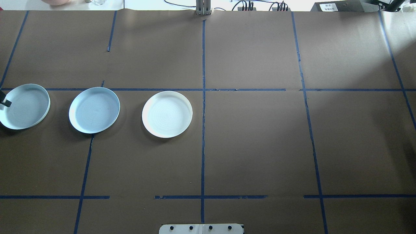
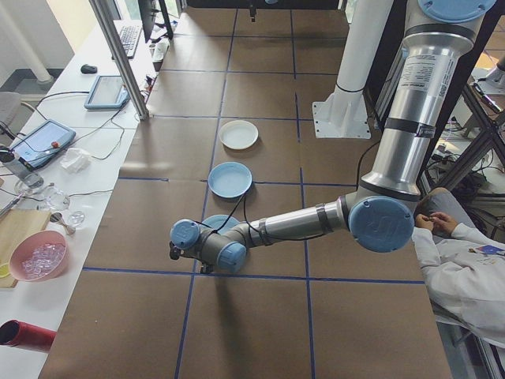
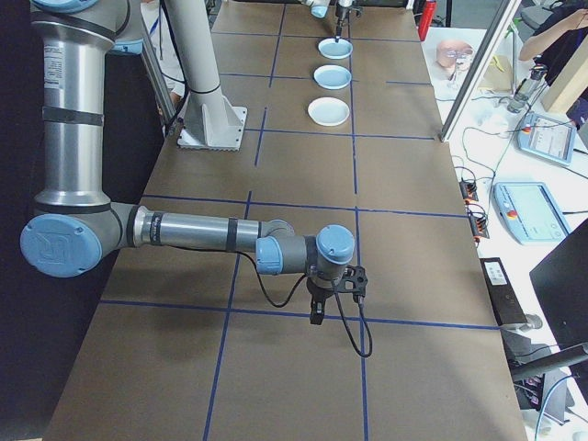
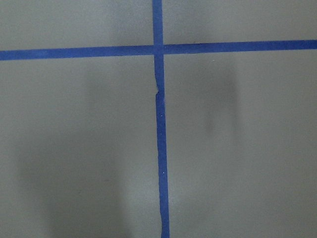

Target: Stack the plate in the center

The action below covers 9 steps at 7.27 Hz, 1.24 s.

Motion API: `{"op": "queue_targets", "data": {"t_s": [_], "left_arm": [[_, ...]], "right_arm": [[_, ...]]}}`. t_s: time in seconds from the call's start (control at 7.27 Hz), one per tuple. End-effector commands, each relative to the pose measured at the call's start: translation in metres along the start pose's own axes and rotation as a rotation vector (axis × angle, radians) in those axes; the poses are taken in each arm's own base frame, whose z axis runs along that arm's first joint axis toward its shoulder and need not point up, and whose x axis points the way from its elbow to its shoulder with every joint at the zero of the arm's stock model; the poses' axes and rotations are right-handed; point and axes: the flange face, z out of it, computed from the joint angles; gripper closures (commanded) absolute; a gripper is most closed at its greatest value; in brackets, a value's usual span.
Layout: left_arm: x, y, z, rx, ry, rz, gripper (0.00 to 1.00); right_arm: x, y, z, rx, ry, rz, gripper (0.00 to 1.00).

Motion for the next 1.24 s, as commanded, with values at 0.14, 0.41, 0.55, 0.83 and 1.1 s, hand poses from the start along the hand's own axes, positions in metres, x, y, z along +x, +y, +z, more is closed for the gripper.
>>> {"op": "queue_targets", "data": {"t_s": [0.14,0.41,0.55,0.83,1.1], "left_arm": [[0.001,0.0,0.0,-0.002,0.004,0.001,1.0],[0.022,0.002,-0.019,0.008,0.1,0.045,1.0],[0.041,-0.001,-0.032,0.028,0.127,0.083,1.0],[0.076,-0.008,-0.053,0.063,0.152,0.147,1.0],[0.096,-0.014,-0.057,0.055,0.19,0.17,1.0]], "right_arm": [[0.0,0.0,0.0,0.0,0.0,0.0,0.0],[0.0,0.0,0.0,0.001,0.0,-0.001,0.0],[0.0,0.0,0.0,0.0,0.0,0.0,0.0],[0.0,0.0,0.0,0.0,0.0,0.0,0.0],[0.0,0.0,0.0,0.0,0.0,0.0,0.0]]}}
